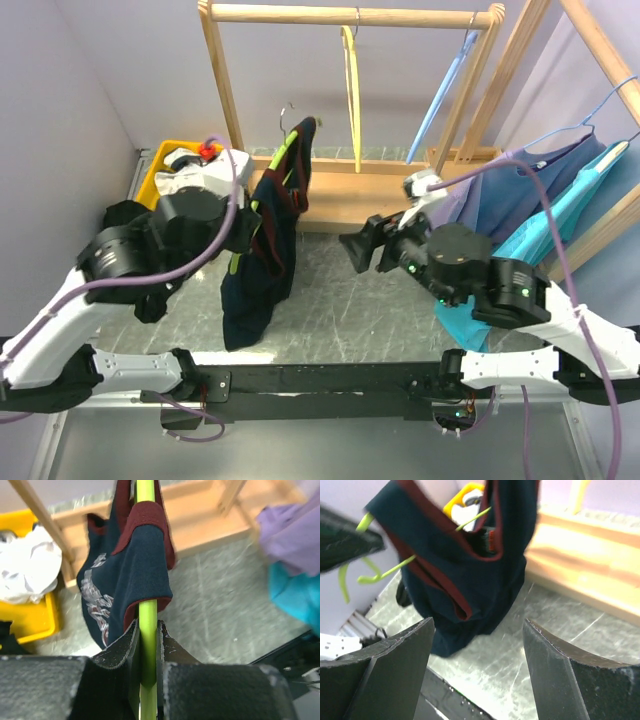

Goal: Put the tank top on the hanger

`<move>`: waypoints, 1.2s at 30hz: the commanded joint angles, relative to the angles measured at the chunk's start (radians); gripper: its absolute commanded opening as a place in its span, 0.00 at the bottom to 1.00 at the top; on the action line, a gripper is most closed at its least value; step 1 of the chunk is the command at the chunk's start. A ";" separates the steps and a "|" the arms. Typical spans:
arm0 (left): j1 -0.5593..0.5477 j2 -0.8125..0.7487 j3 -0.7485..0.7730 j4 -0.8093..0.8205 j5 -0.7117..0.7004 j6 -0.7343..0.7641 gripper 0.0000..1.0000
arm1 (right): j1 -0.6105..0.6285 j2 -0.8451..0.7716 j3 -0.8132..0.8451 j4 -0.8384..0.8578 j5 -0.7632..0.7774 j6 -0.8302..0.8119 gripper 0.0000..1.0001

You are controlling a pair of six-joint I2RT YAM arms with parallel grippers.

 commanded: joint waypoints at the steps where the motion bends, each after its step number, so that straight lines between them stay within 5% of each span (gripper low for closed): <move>1: 0.176 -0.002 -0.002 0.180 0.127 0.035 0.01 | -0.005 0.004 -0.071 0.061 -0.076 0.059 0.78; 8: 0.310 0.067 0.056 0.262 0.240 0.086 0.01 | -0.004 0.035 -0.200 0.147 -0.158 0.121 0.78; 23: 0.546 0.360 0.517 0.235 0.487 0.106 0.01 | -0.004 0.069 -0.237 0.192 -0.195 0.131 0.78; 36: 0.755 0.424 0.557 0.280 0.742 0.045 0.01 | -0.002 0.073 -0.217 0.186 -0.201 0.139 0.77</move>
